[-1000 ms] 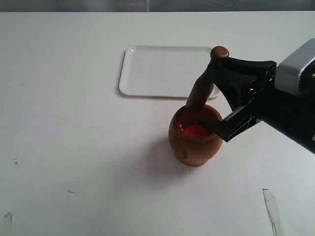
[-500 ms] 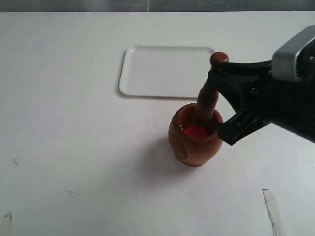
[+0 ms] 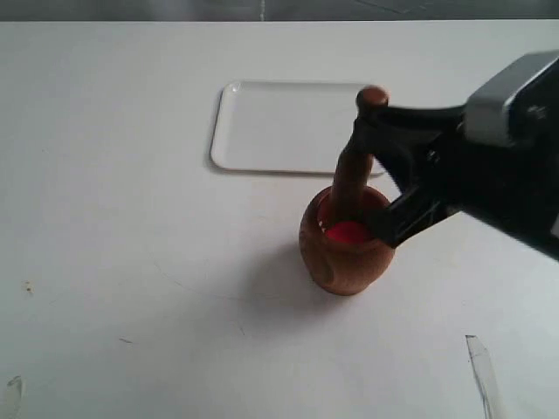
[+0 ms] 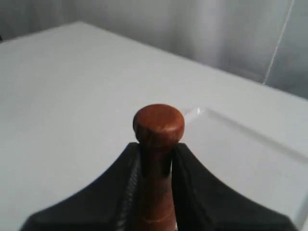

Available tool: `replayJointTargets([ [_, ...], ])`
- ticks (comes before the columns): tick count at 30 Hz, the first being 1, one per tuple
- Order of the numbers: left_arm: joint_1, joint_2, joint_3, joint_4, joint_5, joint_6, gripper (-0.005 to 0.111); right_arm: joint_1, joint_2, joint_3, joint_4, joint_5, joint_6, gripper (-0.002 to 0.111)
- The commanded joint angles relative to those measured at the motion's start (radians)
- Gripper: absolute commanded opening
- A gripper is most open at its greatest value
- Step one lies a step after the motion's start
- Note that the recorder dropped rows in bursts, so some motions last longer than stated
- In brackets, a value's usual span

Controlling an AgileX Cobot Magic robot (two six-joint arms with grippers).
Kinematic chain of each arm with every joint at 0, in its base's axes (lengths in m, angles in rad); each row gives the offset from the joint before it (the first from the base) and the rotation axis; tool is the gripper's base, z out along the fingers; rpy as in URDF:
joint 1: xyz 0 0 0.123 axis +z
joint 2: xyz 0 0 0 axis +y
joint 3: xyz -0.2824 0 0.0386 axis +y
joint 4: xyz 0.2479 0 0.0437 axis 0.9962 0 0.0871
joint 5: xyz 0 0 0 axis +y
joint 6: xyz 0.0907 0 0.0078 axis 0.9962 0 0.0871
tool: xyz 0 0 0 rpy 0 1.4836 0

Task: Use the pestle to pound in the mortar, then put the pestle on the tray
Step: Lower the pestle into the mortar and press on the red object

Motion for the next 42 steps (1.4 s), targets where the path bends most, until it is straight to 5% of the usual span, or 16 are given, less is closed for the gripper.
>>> replayJointTargets([
  [1, -0.008, -0.001, 0.001, -0.007, -0.003, -0.008, 0.0, 0.004, -0.194, -0.029, -0.01, 0.097, -0.007, 0.0],
  [7, -0.008, -0.001, 0.001, -0.007, -0.003, -0.008, 0.0, 0.004, -0.118, -0.004, -0.008, 0.114, -0.014, 0.0],
  [19, -0.008, -0.001, 0.001, -0.007, -0.003, -0.008, 0.0, 0.004, 0.144, 0.172, 0.033, -0.305, 0.029, 0.0],
  [30, -0.008, -0.001, 0.001, -0.007, -0.003, -0.008, 0.0, 0.004, -0.188, -0.049, -0.039, 0.034, 0.027, 0.0],
  [37, -0.008, -0.001, 0.001, -0.007, -0.003, -0.008, 0.0, 0.004, -0.131, -0.023, -0.039, 0.04, 0.01, 0.0],
  [42, -0.008, -0.001, 0.001, -0.007, -0.003, -0.008, 0.0, 0.004, 0.034, 0.068, -0.018, -0.176, 0.01, 0.0],
])
